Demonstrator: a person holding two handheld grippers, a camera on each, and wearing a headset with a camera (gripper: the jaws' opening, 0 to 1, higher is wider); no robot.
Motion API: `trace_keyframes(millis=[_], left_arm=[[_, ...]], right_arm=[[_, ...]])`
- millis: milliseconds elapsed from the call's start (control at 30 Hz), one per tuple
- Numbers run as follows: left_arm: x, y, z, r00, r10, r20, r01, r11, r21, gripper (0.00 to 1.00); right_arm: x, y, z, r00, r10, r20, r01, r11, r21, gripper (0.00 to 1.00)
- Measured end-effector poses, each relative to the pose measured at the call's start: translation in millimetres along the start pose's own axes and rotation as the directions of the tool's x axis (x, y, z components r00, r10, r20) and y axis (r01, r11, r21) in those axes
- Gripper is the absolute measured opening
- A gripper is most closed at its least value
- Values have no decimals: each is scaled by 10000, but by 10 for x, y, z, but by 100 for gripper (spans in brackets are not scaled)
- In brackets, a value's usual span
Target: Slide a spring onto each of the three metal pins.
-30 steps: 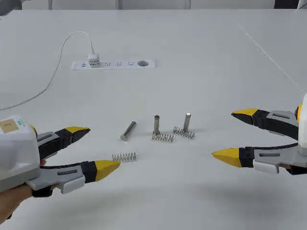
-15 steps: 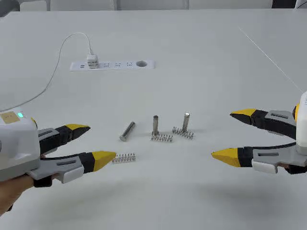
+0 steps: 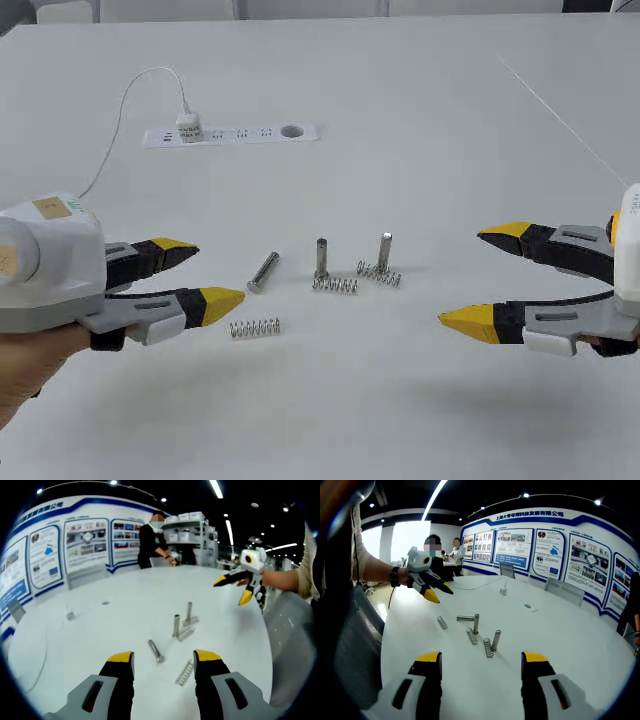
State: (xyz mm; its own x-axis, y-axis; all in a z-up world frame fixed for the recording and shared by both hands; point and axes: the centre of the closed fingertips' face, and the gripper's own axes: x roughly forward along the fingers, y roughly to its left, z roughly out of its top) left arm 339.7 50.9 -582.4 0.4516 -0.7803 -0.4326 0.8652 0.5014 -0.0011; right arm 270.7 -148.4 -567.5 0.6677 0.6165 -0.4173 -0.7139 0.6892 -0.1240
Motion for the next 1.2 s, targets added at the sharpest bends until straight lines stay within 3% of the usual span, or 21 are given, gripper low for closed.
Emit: trace_keyframes(millis=[267, 500, 667, 933, 1033, 1200], left_arm=[[210, 69, 69, 9991, -65, -412, 79, 9994, 329, 45], [396, 115, 55, 9964, -198, -828, 216, 9995, 213, 41], [509, 185, 43, 9928, 88, -1194, -79, 9999, 80, 36], [657, 241, -6, 9808, 388, -1909, -360, 9992, 182, 31], [696, 250, -3, 9806, 397, -1921, -395, 9992, 46, 29], [761, 246, -62, 9726, 435, -2284, -435, 9990, 52, 27]], right_arm=[[-11, -4, -4, 10000, -7, 10, 7, 10000, 5, 65], [-10, -2, 1, 10000, 0, 21, 0, 10000, 8, 65], [-6, -7, -13, 10000, 1, -14, -1, 10000, 28, 65], [-6, -15, -34, 10000, -21, -73, 22, 9999, 98, 66], [-9, -21, -38, 10000, -38, -77, 39, 9999, 102, 66], [-9, -23, -49, 9999, -40, -106, 41, 9999, 92, 66]])
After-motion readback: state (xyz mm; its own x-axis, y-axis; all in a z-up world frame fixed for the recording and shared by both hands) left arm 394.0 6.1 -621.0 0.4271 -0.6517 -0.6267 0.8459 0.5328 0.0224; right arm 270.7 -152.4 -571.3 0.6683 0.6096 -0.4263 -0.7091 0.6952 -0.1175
